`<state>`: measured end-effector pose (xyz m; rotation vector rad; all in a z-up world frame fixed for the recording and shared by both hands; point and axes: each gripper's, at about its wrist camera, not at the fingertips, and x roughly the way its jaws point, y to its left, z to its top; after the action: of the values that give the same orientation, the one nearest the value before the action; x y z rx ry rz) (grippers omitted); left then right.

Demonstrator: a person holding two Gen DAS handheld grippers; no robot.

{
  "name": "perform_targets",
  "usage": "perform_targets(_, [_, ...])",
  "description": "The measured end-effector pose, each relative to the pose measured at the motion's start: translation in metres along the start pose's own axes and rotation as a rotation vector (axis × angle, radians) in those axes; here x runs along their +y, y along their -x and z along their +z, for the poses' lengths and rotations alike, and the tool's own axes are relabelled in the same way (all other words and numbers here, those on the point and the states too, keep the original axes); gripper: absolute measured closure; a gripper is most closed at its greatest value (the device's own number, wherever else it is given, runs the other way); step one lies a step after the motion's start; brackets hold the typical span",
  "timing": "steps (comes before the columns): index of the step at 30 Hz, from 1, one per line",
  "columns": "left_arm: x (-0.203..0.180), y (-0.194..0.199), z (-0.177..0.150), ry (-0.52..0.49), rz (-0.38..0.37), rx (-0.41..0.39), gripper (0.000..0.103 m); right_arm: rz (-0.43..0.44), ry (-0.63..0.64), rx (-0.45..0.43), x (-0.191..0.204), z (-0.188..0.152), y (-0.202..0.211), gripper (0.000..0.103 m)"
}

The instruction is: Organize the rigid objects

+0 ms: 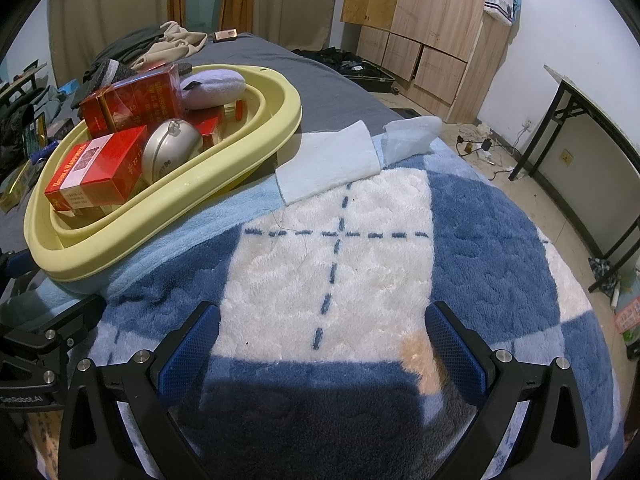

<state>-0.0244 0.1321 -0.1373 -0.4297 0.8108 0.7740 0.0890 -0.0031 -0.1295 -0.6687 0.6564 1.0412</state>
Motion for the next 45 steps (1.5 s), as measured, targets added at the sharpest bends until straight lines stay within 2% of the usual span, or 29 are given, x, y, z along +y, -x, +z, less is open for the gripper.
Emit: perform_targets(45, [0.0011,0.0000,0.0008,0.000,0.000,0.000,0.000,-0.004,-0.003,0.001,0.0008,-0.0003,0.0018,0.000])
